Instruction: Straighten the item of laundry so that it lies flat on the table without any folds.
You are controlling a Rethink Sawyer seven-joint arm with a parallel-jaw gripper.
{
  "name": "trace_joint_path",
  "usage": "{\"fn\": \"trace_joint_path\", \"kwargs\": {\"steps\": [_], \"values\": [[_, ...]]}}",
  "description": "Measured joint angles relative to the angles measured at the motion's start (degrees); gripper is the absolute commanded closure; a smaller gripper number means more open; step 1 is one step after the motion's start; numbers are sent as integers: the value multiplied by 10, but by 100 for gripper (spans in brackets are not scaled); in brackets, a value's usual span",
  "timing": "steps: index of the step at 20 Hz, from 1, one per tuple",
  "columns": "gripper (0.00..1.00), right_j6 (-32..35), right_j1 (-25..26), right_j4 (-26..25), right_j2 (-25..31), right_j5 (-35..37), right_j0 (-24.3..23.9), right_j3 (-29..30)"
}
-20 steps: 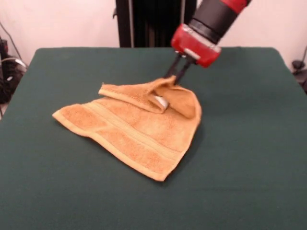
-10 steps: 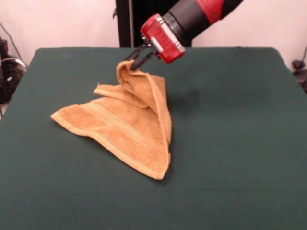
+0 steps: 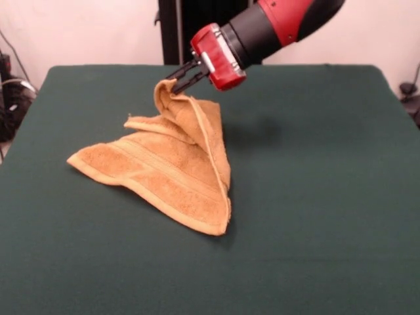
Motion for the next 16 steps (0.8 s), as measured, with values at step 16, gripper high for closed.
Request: {"fn": "trace_joint_path", "kwargs": {"steps": [16], "values": [[100,144,1,19,-14,67,11,-14]]}}
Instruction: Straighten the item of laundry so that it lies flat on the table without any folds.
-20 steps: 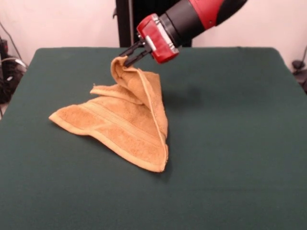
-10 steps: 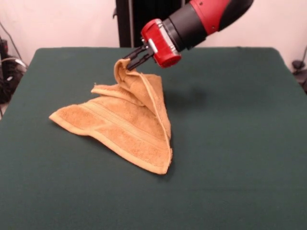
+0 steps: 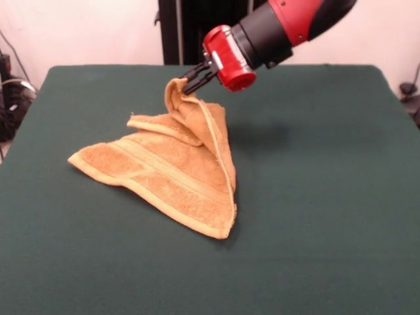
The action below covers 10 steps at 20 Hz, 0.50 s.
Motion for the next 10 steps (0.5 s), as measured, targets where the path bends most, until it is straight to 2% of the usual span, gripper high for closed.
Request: {"fn": "trace_joint_path", "kwargs": {"steps": [3,10], "values": [[100,17,-4,0,-2,23,5,-5],[100,24,-40,0,8,26,11,-5]]}}
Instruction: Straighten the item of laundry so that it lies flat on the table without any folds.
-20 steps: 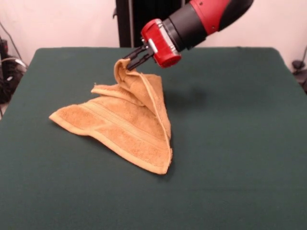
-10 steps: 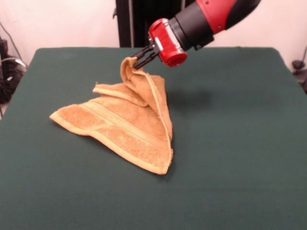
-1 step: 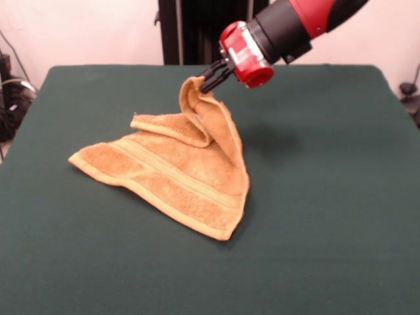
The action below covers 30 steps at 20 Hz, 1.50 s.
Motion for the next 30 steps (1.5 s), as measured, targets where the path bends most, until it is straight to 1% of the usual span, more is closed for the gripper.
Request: {"fn": "trace_joint_path", "kwargs": {"steps": [4,8,9,16,24,27,30], "values": [[100,0,-29,0,20,-8,-2,0],[100,0,-61,0,54,-34,-8,0],[100,0,-75,0,71,-48,-12,0],[100,0,-111,-1,129,-89,-41,-1],[100,0,-115,-5,152,-88,-54,-16],[100,0,-133,-24,167,-75,-67,-18],[100,0,-159,-50,196,-61,-88,-18]]}}
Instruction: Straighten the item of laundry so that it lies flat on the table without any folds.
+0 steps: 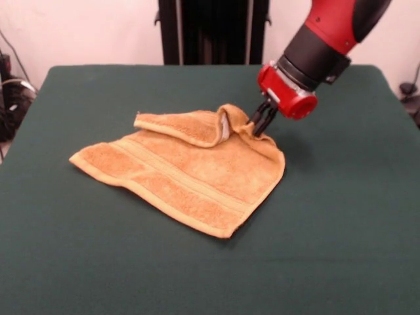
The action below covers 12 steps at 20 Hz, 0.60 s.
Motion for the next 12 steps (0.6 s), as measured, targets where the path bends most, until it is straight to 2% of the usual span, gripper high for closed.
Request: {"fn": "trace_joint_path", "kwargs": {"steps": [4,12], "values": [[100,0,-36,-40,42,22,-36,0],[100,0,-92,-111,89,107,-80,-4]]}}
